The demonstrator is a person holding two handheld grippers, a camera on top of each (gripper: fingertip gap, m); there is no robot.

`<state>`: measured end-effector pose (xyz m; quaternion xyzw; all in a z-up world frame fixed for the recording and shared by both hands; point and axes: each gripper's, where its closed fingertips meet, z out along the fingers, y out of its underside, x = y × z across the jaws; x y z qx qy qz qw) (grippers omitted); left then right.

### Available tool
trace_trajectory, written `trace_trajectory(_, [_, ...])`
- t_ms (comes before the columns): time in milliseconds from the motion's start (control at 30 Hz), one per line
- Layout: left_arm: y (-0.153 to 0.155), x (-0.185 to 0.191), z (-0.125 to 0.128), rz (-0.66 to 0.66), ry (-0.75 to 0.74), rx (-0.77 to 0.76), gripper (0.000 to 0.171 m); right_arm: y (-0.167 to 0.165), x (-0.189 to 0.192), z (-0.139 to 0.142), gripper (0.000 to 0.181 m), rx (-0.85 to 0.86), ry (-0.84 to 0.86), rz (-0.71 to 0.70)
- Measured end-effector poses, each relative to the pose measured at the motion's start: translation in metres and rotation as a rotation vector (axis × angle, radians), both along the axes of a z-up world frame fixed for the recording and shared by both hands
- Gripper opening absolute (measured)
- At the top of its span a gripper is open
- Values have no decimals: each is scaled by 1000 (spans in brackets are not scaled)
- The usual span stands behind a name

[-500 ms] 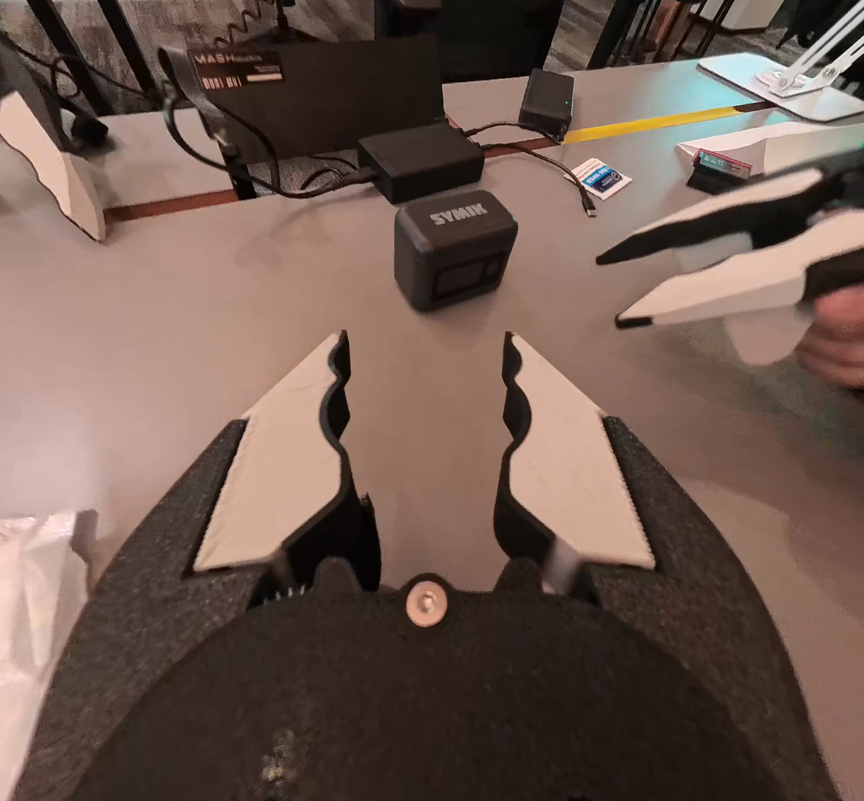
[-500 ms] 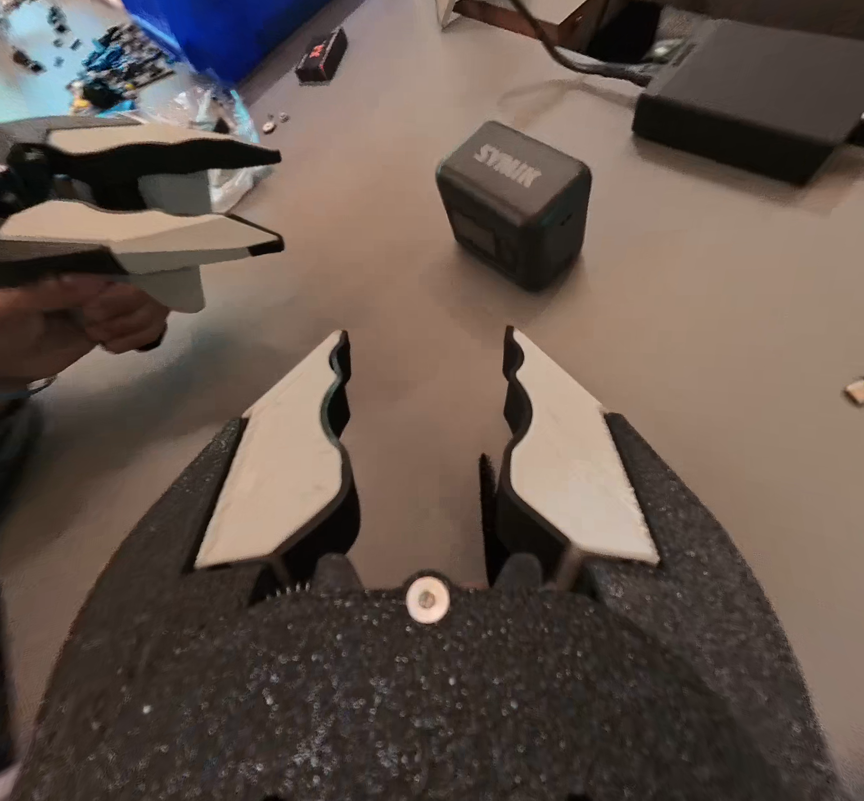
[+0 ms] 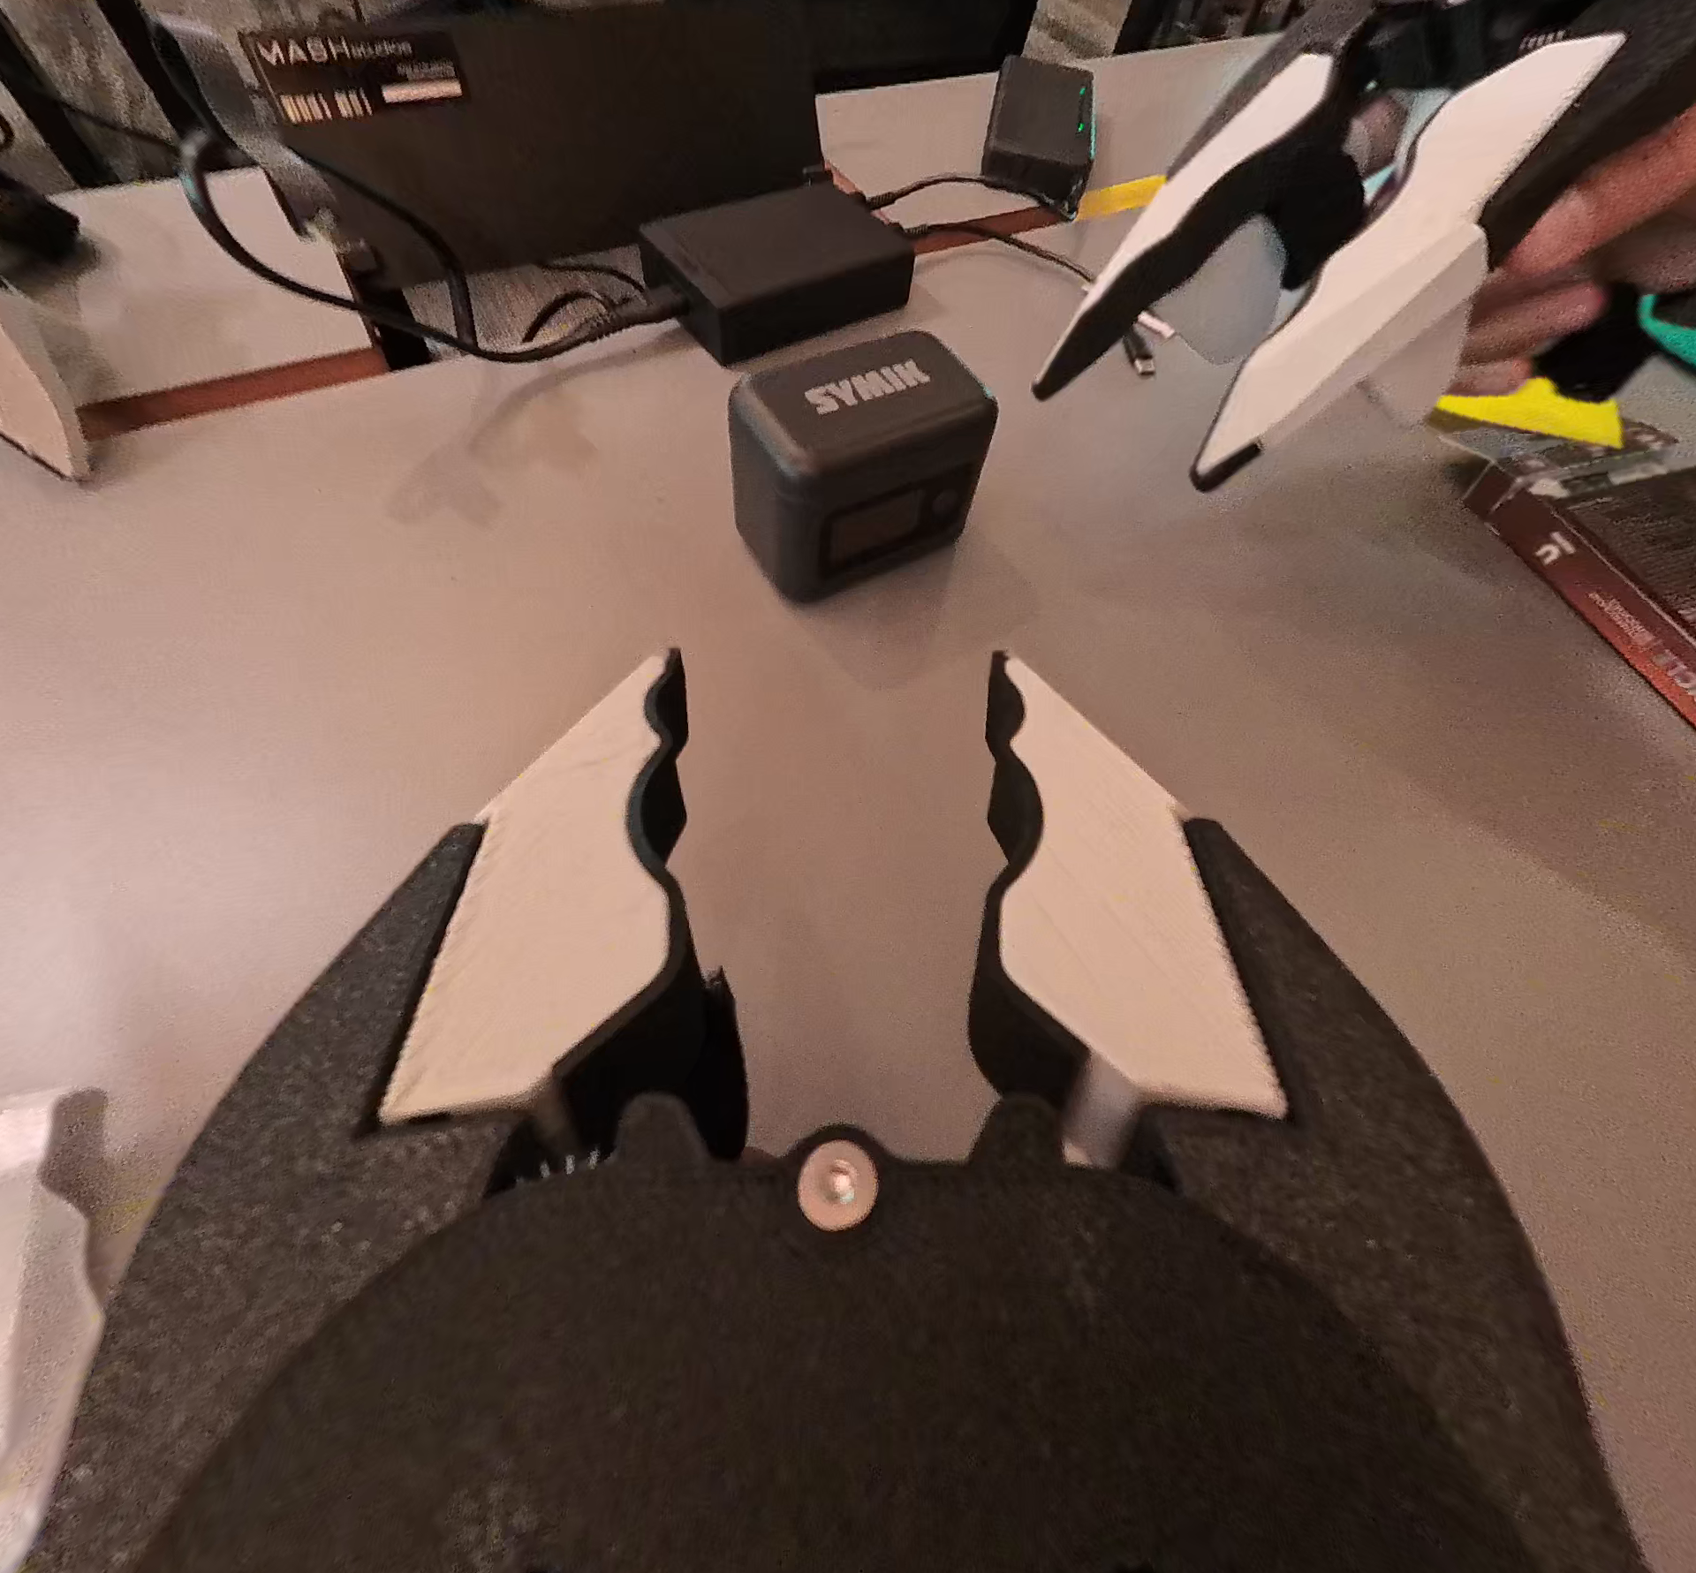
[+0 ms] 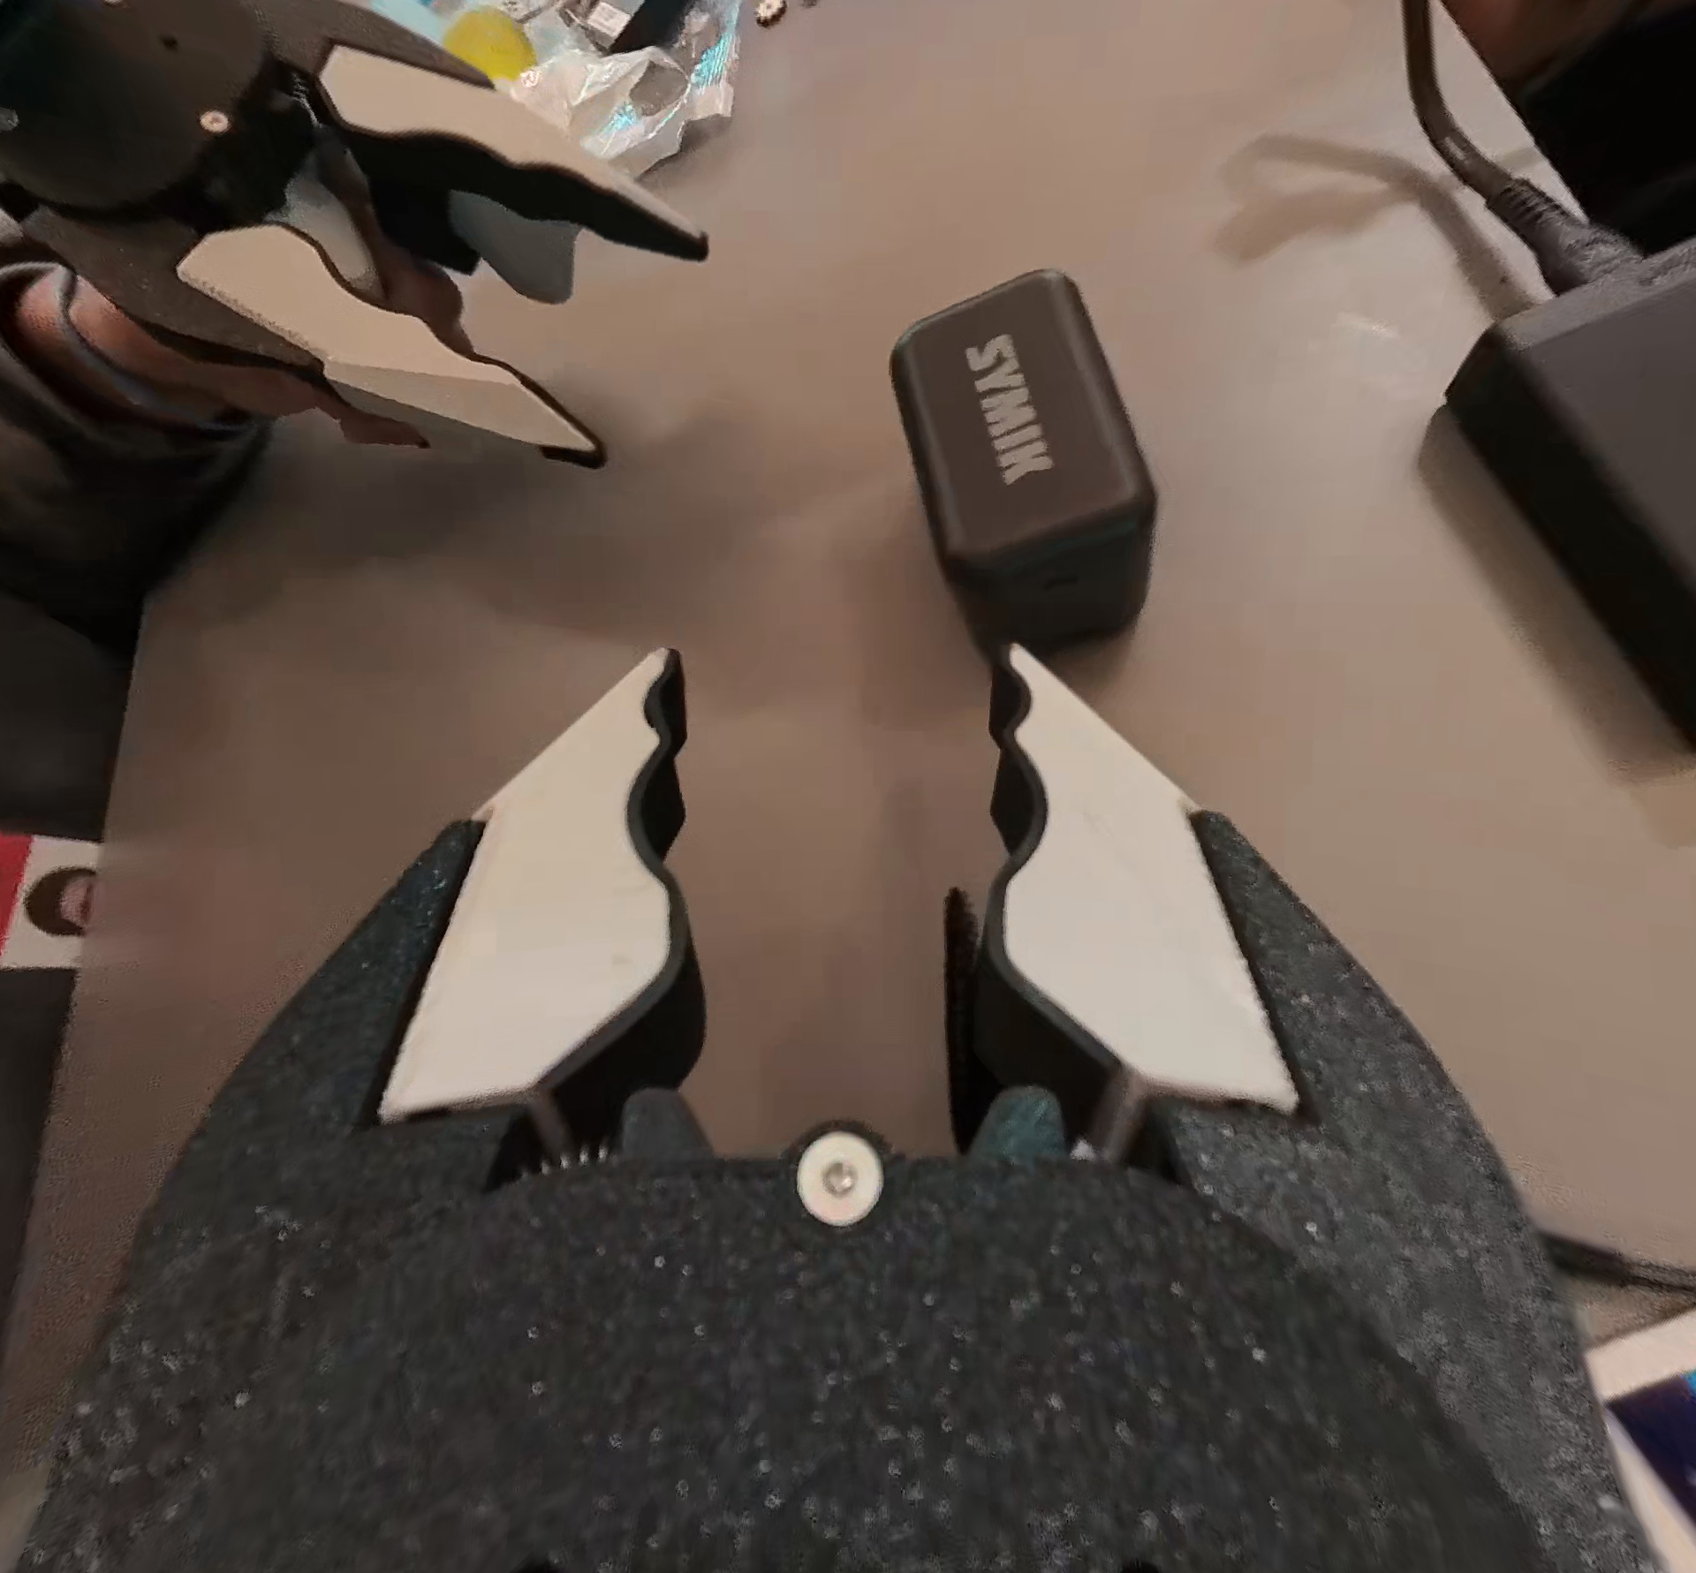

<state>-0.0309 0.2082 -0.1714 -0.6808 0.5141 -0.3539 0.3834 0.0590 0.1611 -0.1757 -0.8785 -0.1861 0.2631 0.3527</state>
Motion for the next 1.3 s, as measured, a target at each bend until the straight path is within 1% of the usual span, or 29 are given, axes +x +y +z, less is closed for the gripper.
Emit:
trace_trajectory(67, [-2, 0, -3, 38, 10, -25, 66, 6, 8, -3, 69, 50, 36, 57])
trace_trajectory(167, [-6, 1, -2, 90, 4, -33, 67, 10, 18, 0, 77, 59, 132, 130])
trace_trajectory(200, [-6, 1, -2, 115, 3, -34, 68, 15, 24, 1, 75, 80, 127, 130])
trace_trajectory(233, [-8, 2, -2, 134, -1, -47, 69, 20, 32, 1, 70, 111, 101, 136])
trace_trajectory(300, [-13, 6, -2, 158, -14, -91, 70, 31, 45, 4, 66, 191, 39, 154])
trace_trajectory(367, [-17, 10, -2, 189, -17, -108, 72, 37, 54, 8, 64, 249, -28, 217])
trace_trajectory(533, [-24, 17, -2, 247, 0, -102, 78, 55, 82, 7, 62, 188, -164, 373])
trace_trajectory(600, [-24, 18, -3, 280, 7, -107, 79, 60, 92, 6, 54, 148, -189, 449])
trace_trajectory(733, [-25, 19, -5, 347, 21, -129, 82, 80, 107, 11, 55, 148, -210, 540])
trace_trajectory(900, [-33, 24, -6, 437, 1, -162, 86, 103, 103, 16, 56, 142, -205, 659])
trace_trajectory(1000, [-40, 32, -6, 477, -38, -191, 95, 112, 94, 13, 56, 114, -208, 744])
trace_trajectory(1100, [-46, 38, -8, 488, -38, -199, 95, 118, 84, 11, 52, 86, -202, 821])
trace_trajectory(1300, [-52, 45, -10, 467, -29, -176, 95, 131, 67, 6, 50, 80, -199, 893])
